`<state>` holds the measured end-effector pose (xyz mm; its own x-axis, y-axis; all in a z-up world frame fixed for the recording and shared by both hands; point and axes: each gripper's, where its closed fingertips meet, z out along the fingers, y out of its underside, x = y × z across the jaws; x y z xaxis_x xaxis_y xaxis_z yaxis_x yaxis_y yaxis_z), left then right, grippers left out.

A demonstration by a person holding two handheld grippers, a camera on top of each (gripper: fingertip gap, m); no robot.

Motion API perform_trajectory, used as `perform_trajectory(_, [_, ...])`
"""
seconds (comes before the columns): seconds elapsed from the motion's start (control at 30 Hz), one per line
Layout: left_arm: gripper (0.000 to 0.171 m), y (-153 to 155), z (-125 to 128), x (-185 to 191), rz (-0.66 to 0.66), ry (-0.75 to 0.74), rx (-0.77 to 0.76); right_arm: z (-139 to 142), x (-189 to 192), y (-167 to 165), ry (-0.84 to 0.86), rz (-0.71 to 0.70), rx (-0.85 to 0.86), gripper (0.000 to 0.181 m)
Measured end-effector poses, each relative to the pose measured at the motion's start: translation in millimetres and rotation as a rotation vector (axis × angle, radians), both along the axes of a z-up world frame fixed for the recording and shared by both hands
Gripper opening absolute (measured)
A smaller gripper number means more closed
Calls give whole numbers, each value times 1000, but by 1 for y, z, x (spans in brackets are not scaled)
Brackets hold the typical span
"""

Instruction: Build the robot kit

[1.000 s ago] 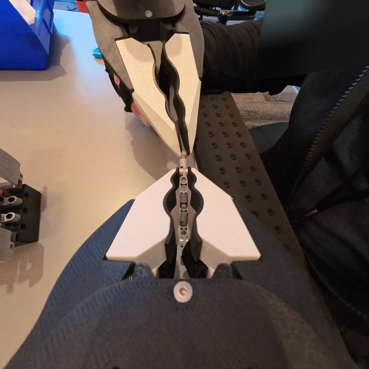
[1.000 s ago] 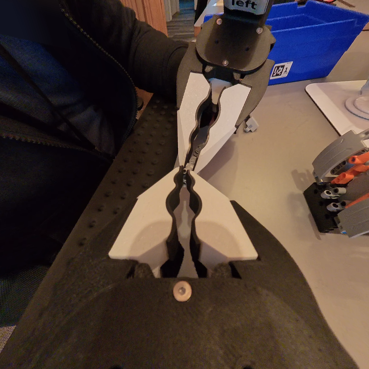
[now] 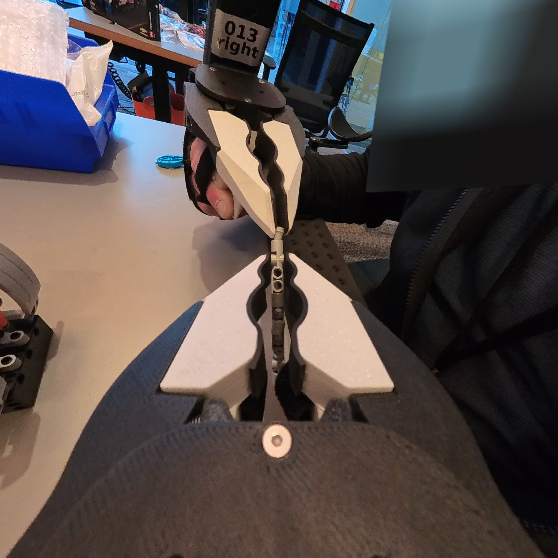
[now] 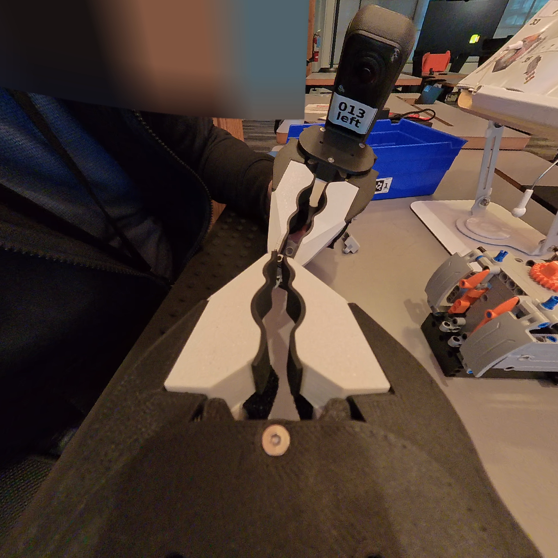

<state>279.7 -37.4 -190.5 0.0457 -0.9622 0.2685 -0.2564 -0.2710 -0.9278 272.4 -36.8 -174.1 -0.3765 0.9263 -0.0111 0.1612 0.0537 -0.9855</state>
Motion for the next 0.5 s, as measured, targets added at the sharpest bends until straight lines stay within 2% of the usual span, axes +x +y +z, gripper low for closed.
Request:
perform_trajectory(0.2, [4, 0, 0, 0, 4, 2, 3, -1, 0, 0, -1, -9, 19, 0])
perform_trajectory(0.5, [4, 3, 1, 0, 29, 16, 49, 1, 1, 2, 6, 4, -37, 0])
